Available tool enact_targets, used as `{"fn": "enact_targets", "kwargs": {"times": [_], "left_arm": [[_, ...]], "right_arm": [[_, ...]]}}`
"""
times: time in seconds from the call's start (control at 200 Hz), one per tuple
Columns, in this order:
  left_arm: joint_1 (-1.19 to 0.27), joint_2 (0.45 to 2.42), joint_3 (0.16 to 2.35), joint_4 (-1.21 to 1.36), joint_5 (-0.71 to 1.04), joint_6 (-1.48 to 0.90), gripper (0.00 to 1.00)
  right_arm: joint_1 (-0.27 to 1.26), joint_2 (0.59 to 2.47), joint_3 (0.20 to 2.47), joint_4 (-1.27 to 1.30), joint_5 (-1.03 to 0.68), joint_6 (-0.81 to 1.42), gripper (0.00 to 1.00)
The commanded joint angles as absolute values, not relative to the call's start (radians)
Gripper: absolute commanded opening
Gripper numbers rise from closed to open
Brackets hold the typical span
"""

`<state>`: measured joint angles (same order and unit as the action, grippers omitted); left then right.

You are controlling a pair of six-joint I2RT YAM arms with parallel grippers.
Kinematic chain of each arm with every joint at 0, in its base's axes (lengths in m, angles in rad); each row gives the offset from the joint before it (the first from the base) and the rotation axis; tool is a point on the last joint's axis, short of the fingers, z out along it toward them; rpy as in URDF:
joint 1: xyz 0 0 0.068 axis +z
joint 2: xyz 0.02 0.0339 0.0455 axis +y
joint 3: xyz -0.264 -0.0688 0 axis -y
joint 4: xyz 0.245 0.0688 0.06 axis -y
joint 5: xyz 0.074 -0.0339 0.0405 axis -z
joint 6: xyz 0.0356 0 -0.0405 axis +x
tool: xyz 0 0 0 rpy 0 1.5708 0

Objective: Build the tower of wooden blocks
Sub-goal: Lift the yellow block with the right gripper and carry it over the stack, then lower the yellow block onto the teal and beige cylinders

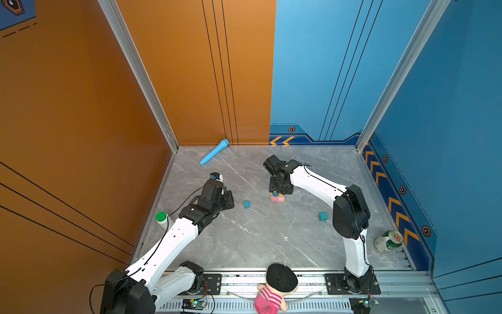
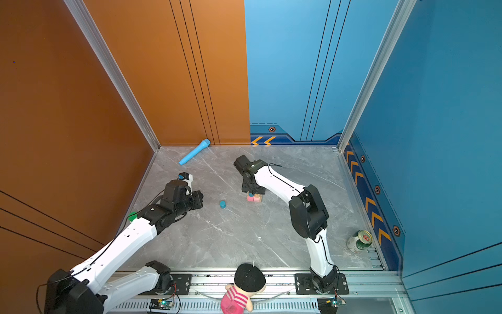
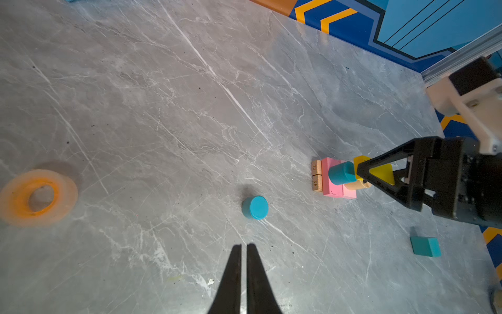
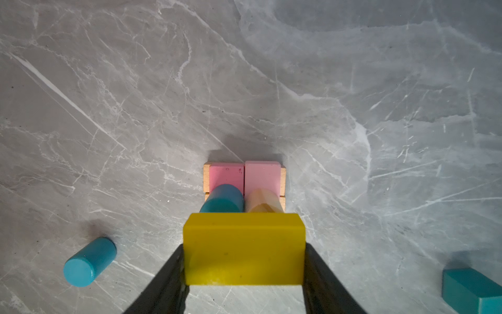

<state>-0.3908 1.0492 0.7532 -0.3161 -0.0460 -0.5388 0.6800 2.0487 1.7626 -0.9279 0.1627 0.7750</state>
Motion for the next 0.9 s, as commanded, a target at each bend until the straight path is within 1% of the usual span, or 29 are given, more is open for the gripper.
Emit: {"fn": "enact_targets", "kwargs": {"times": [0.0, 0.506, 0.536, 0.896], "left_arm": [[-0.379, 1.029, 0.738, -0.336, -0.025, -0.516, 0.09], [-0.370, 1.026, 0.729, -0.331, -0.016, -0.515, 0.09], [-0.367, 1.026, 0.729, -0.331, -0.017, -0.514, 0.09], [-0.362, 1.022, 0.723, -0.331, -0.015, -0.512, 0.09]], "right_arm": [[0.683, 2.068, 1.789, -0.953, 0.199, 0.794, 0.57], [0.686, 2.067, 1.789, -0.953, 0.222, 0.829, 0.58], [0.686, 2.096, 1.789, -0.954, 0.222, 0.831, 0.58], [0.689, 2.113, 1.790, -0.954, 0.220, 0.836, 0.59]]}}
